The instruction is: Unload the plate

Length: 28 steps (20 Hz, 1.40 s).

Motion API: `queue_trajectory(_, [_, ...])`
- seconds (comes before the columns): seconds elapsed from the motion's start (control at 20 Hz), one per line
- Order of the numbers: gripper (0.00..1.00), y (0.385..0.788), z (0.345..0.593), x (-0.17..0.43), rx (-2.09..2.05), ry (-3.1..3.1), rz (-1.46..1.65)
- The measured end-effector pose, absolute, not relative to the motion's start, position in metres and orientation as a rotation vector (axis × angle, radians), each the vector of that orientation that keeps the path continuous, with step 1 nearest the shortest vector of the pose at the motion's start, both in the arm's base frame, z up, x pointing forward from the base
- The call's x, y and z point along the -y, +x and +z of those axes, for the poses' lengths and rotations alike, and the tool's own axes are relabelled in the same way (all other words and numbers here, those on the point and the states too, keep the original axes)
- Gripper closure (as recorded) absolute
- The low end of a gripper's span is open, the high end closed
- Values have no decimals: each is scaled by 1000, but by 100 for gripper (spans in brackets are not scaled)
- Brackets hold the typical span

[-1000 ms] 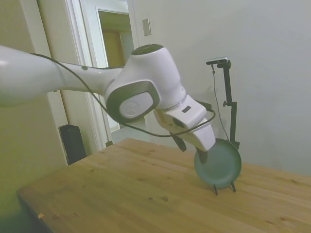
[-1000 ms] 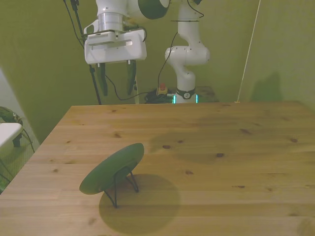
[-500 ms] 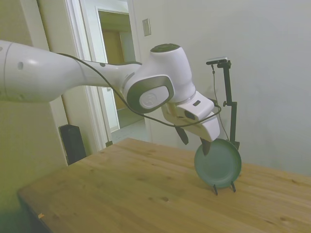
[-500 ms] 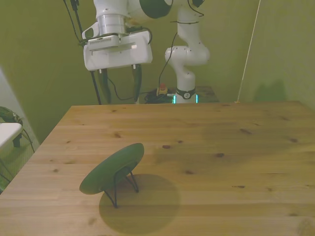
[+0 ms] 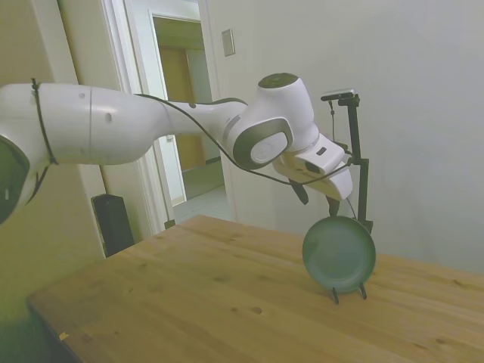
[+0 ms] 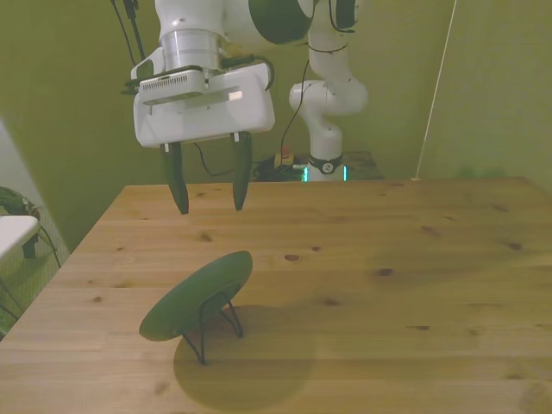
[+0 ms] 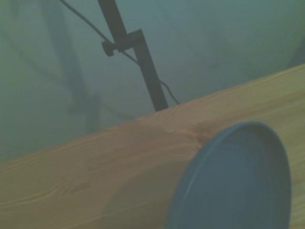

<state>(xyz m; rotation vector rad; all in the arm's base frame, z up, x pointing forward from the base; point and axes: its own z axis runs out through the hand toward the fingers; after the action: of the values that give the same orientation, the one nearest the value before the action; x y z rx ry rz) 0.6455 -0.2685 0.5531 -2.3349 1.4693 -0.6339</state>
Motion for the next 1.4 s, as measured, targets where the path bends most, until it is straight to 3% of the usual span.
queue_trajectory(0.3, [0, 672, 539, 264, -1460, -2258, -618])
queue_trajectory(1.1, [0, 669, 507, 265, -1441, -2261, -434])
queue_trajectory(1.15, [100, 670, 505, 265, -1434, -2259, -426])
queue_trajectory(1.4, [100, 674, 498, 266, -1415, -2268, -400])
